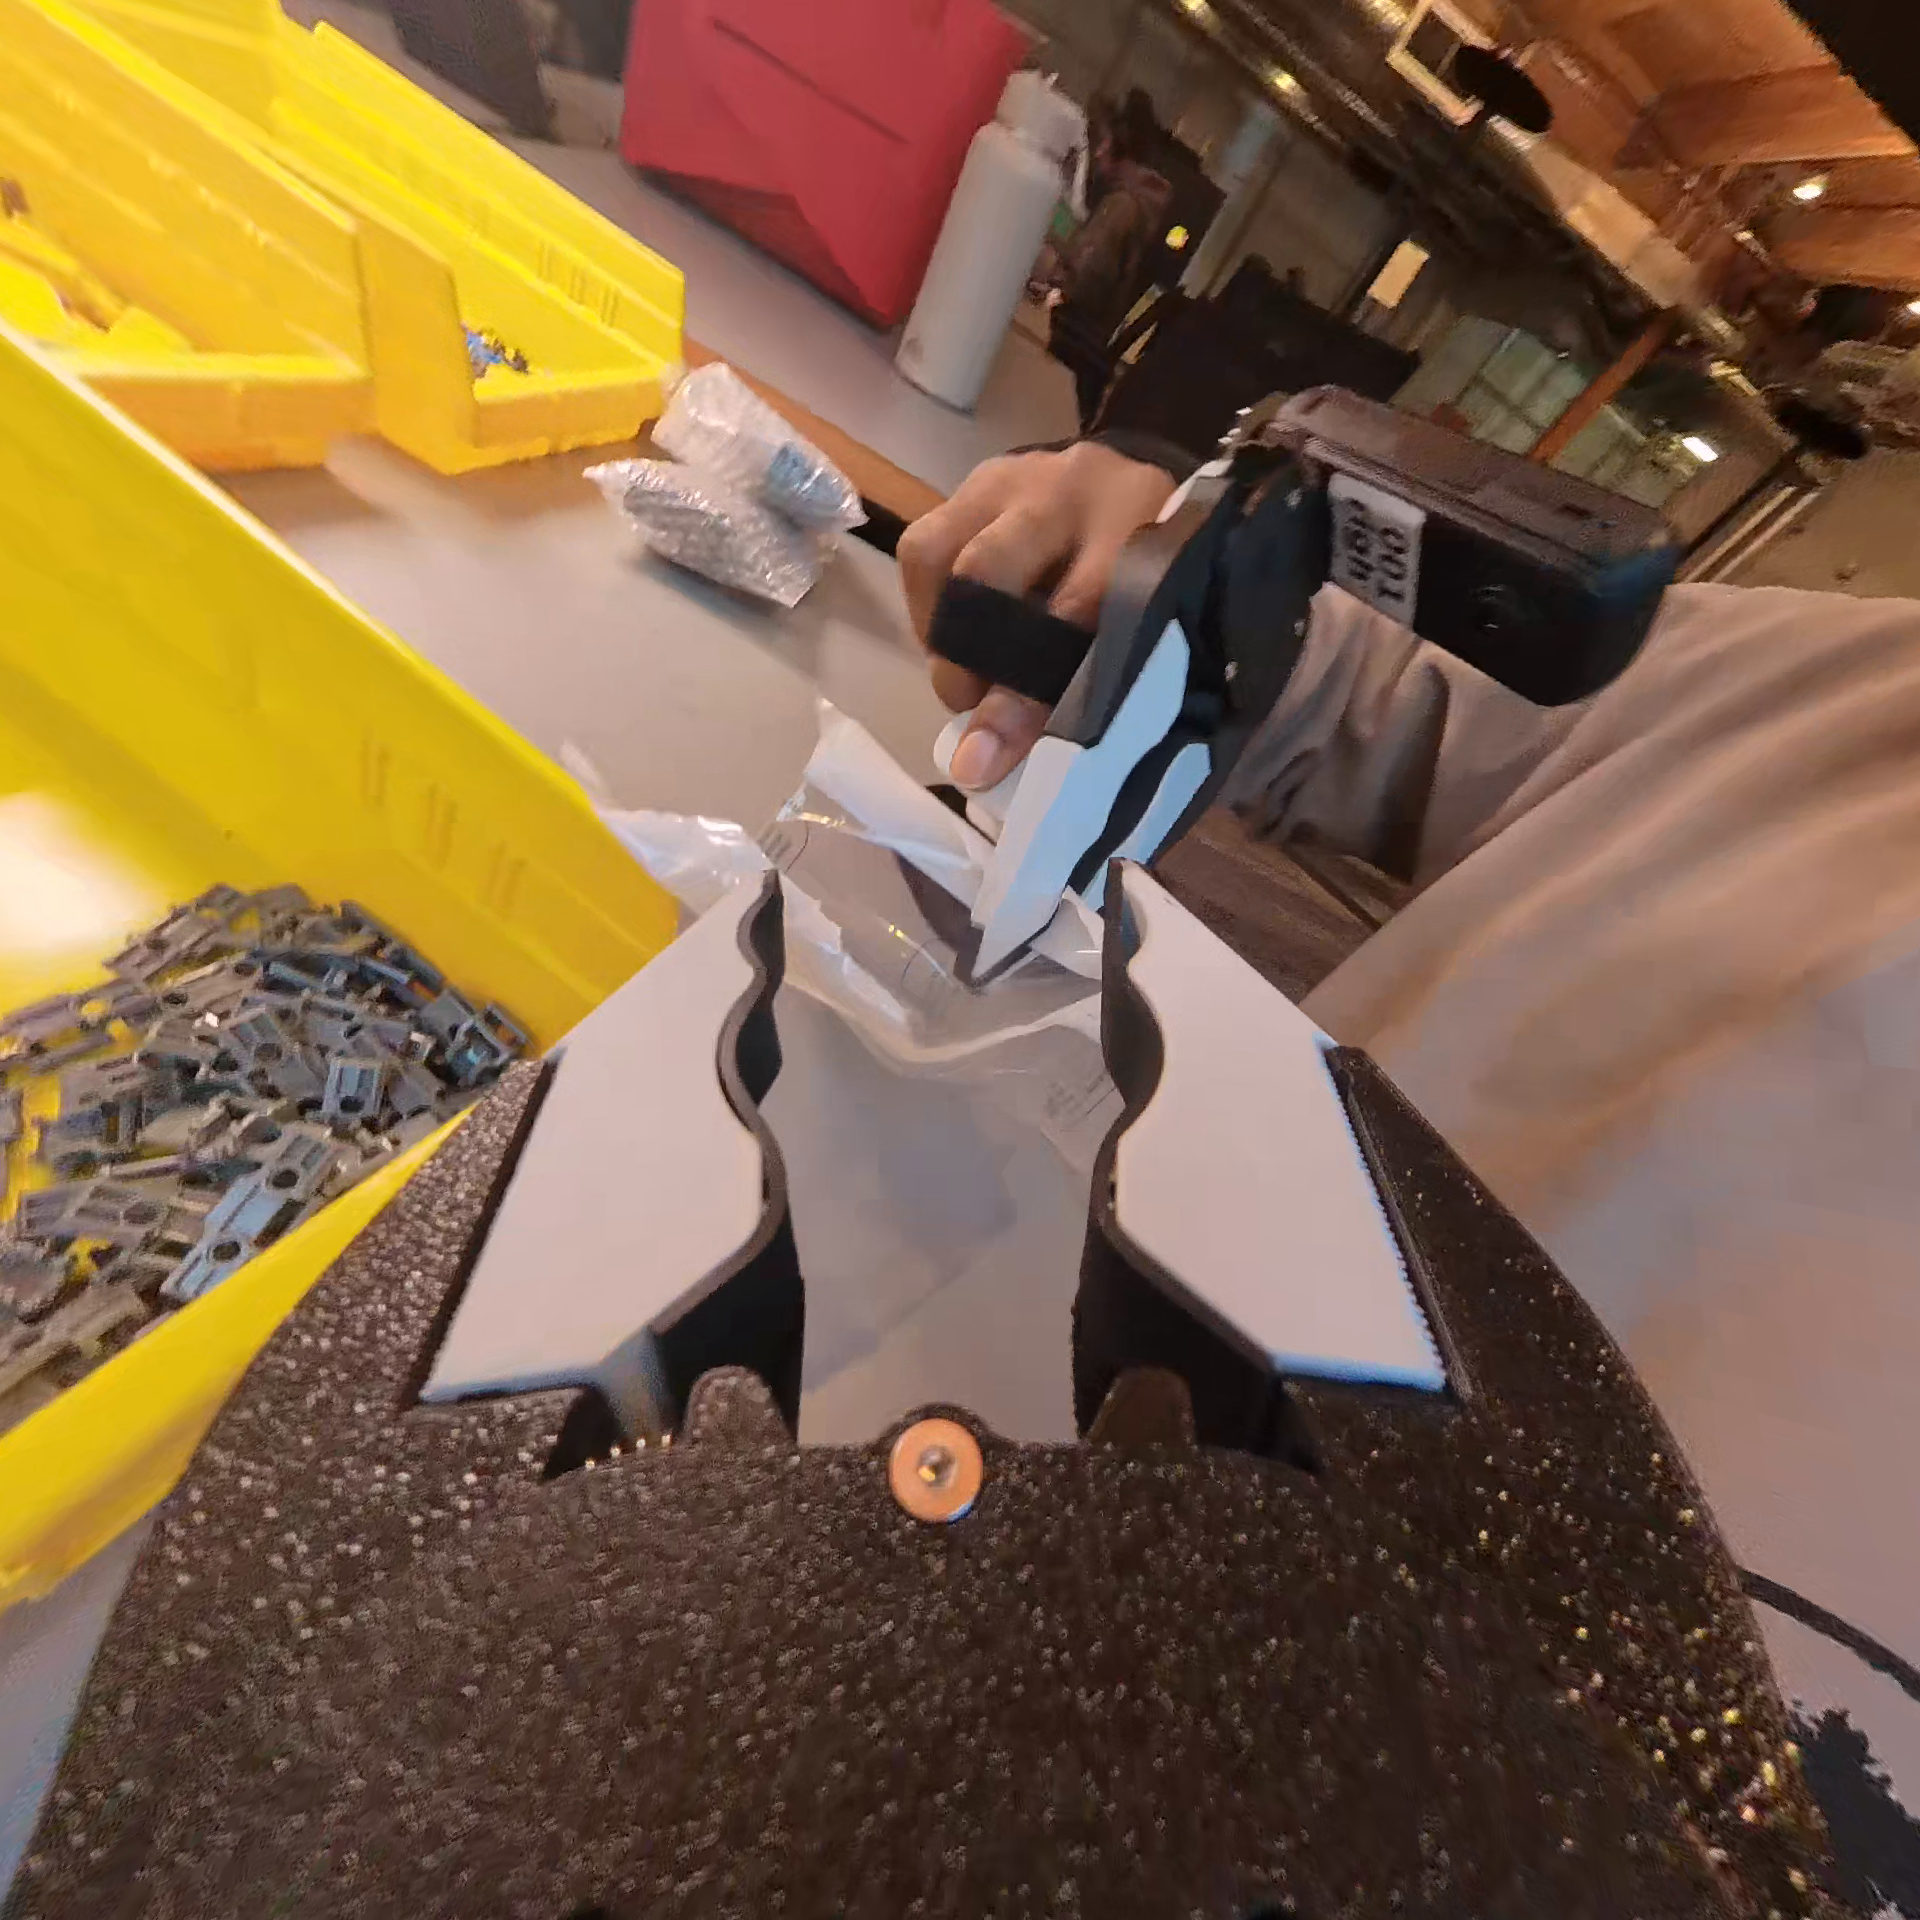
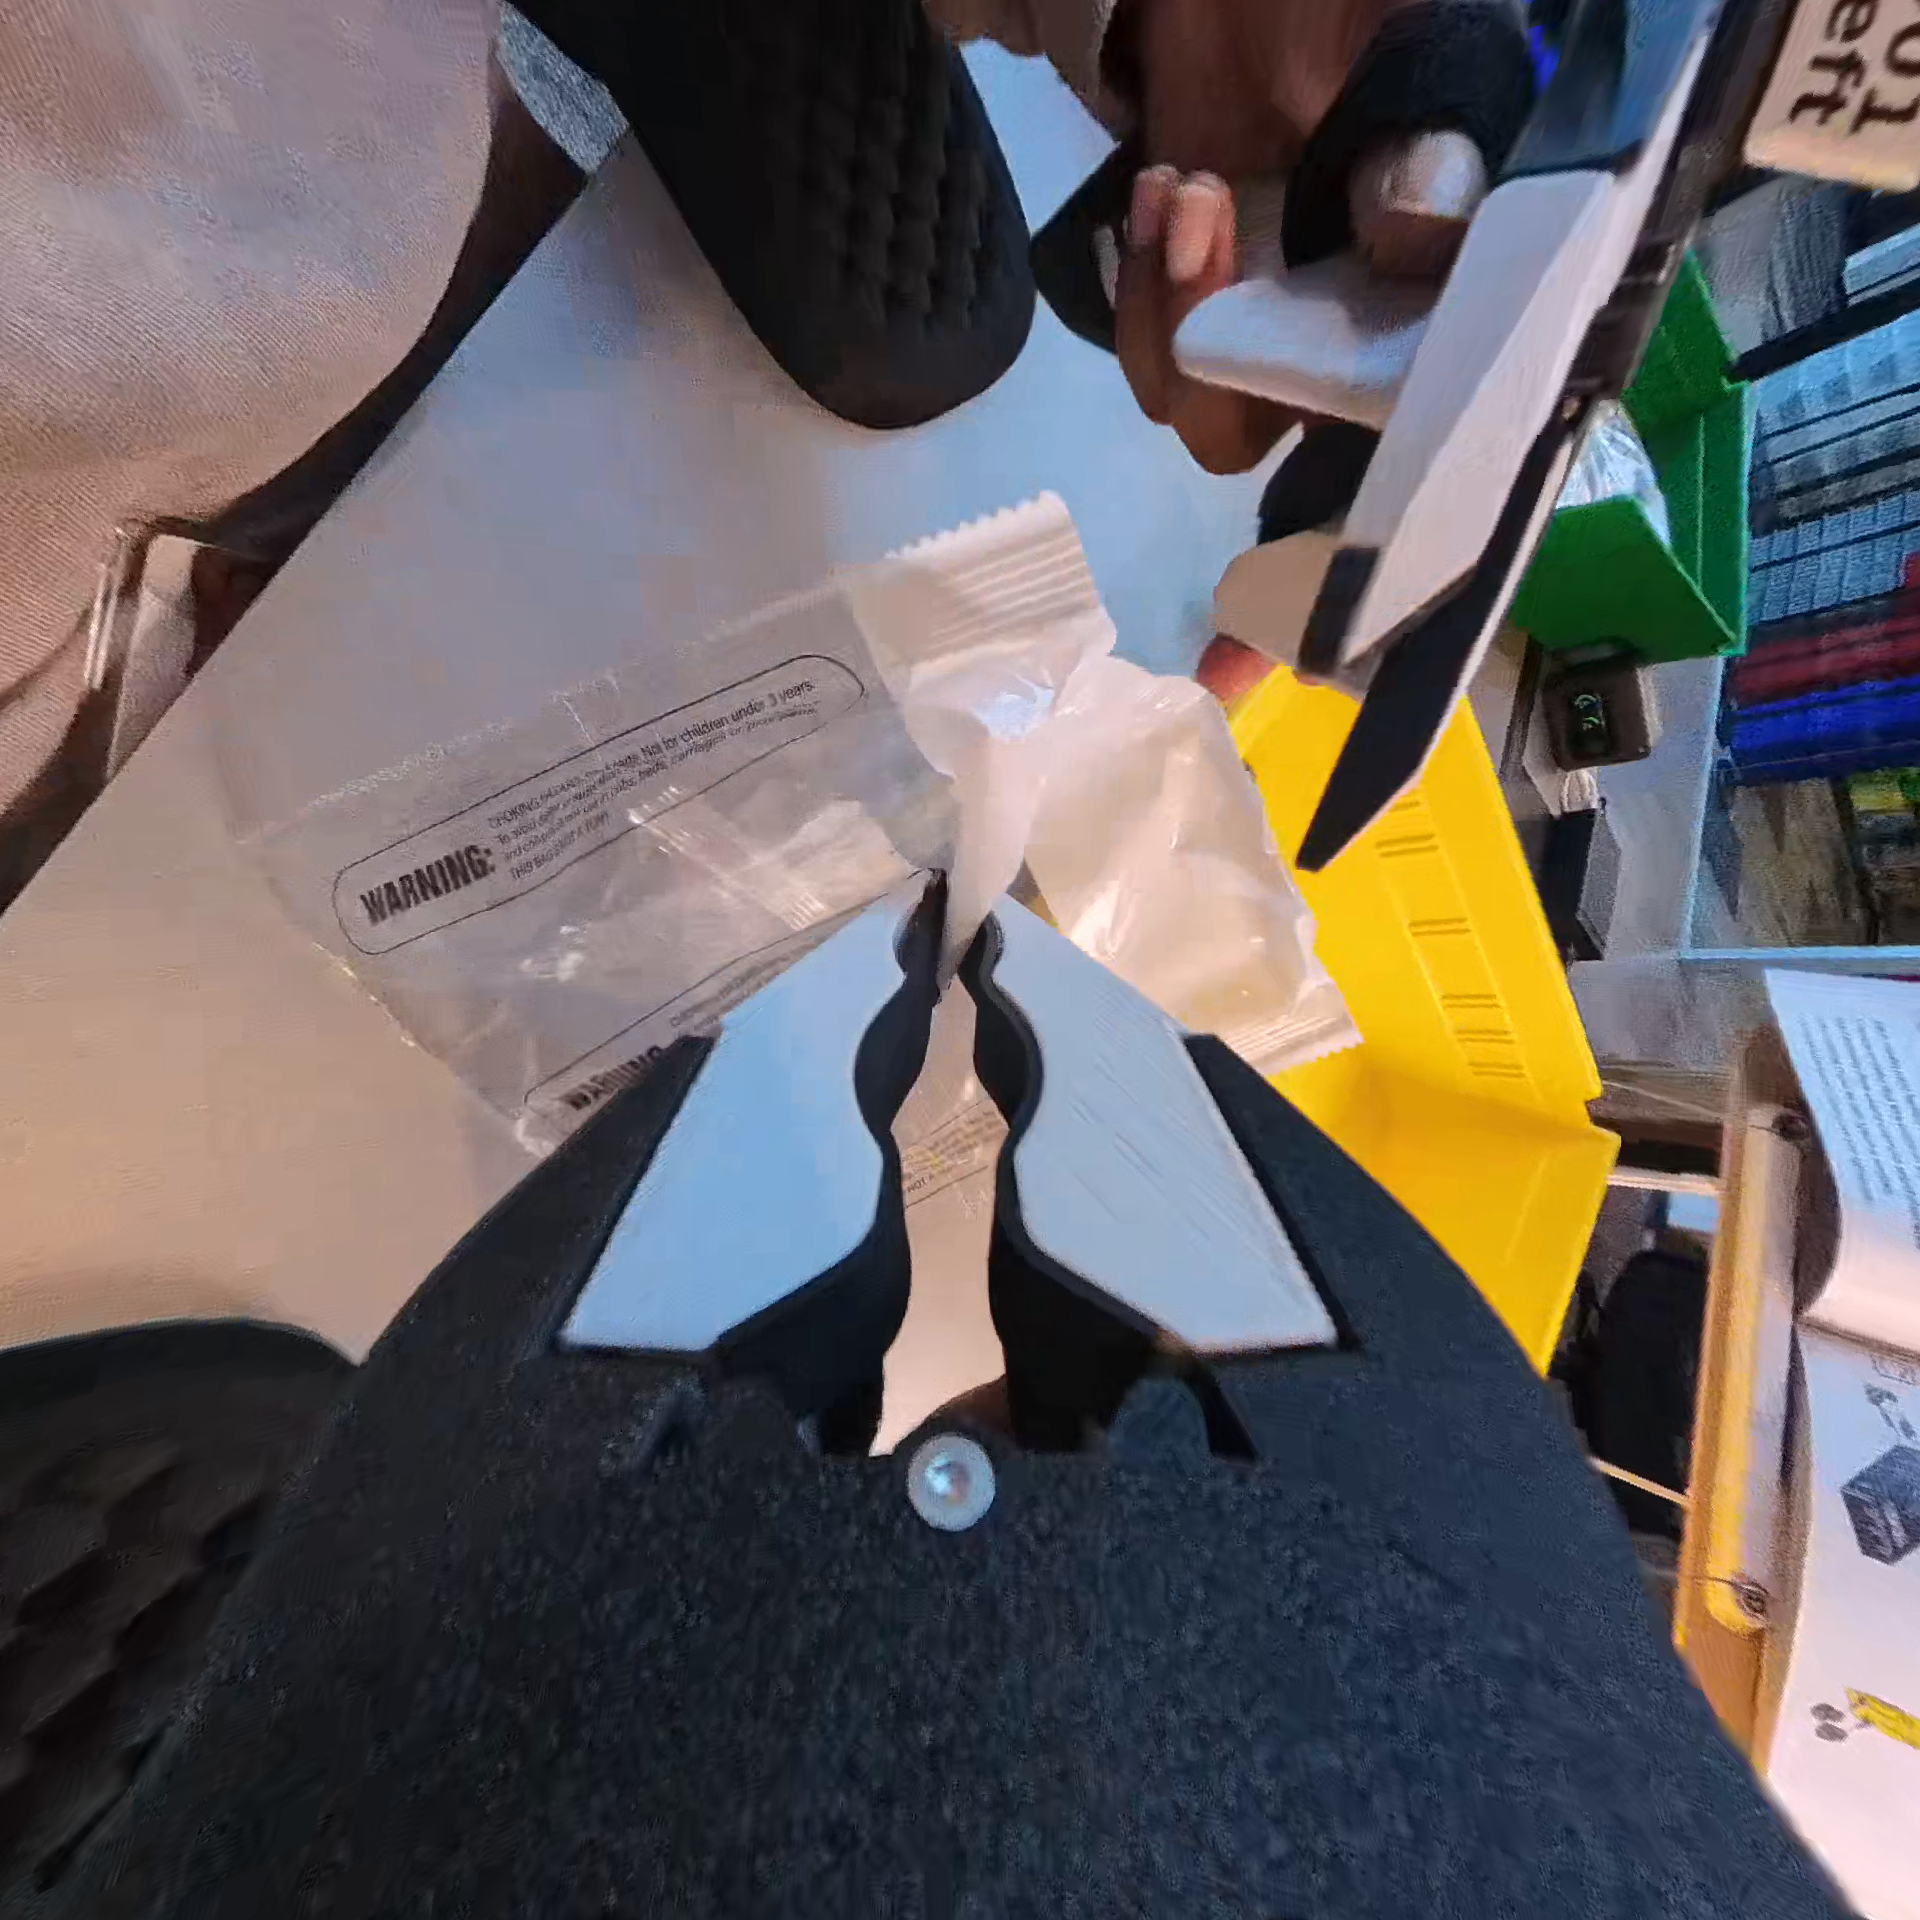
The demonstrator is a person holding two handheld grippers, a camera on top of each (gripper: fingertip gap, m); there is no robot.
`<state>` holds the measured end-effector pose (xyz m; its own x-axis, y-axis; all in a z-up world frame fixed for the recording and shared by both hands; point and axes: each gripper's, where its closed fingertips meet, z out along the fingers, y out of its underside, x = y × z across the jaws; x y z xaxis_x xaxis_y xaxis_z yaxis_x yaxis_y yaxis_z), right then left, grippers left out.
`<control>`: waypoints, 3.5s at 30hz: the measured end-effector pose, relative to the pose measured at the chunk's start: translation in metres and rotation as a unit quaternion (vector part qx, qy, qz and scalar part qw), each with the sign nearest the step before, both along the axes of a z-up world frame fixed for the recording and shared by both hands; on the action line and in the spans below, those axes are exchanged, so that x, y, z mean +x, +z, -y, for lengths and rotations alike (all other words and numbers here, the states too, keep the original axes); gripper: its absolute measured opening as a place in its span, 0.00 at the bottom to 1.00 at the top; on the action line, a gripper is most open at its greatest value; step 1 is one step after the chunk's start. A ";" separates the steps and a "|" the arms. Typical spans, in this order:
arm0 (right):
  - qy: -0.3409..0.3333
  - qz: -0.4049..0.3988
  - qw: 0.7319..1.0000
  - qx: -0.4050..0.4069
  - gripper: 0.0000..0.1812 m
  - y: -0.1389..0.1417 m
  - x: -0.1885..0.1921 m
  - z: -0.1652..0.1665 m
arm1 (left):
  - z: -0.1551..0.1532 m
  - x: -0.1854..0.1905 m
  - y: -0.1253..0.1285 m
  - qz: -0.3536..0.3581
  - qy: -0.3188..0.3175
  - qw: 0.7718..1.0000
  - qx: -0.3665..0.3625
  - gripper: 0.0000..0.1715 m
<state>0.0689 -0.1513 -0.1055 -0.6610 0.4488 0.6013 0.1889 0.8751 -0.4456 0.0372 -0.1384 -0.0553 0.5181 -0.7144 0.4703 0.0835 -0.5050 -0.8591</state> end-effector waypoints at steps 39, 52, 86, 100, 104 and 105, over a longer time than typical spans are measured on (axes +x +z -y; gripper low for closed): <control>-0.118 -0.086 0.972 0.184 0.00 -0.001 -0.017 -0.029 | -0.005 -0.001 -0.064 0.026 0.100 0.991 -0.085 0.00; -0.026 -0.073 0.980 0.182 0.00 -0.018 0.001 -0.009 | -0.002 -0.020 -0.089 -0.150 0.061 0.985 -0.067 0.00; 0.050 -0.101 0.991 0.070 0.00 0.012 -0.033 0.050 | 0.071 -0.099 -0.041 -0.211 0.176 0.959 -0.070 0.00; -0.070 -0.134 0.966 -0.212 0.15 0.066 -0.023 0.004 | 0.071 -0.113 -0.017 -0.213 0.176 0.960 -0.051 0.00; -0.116 -0.159 0.958 -0.210 0.25 0.065 -0.020 -0.015 | 0.064 -0.101 -0.010 -0.238 0.141 0.960 -0.039 0.00; -0.121 -0.161 0.957 -0.211 0.25 0.065 -0.019 -0.018 | 0.061 -0.098 -0.009 -0.246 0.134 0.959 -0.036 0.00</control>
<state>0.0494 -0.1332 -0.0407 -0.3189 0.8129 0.4873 0.1562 0.5522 -0.8190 -0.0608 -0.1999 -0.0642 0.8504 -0.4996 0.1649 -0.1880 -0.5813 -0.7917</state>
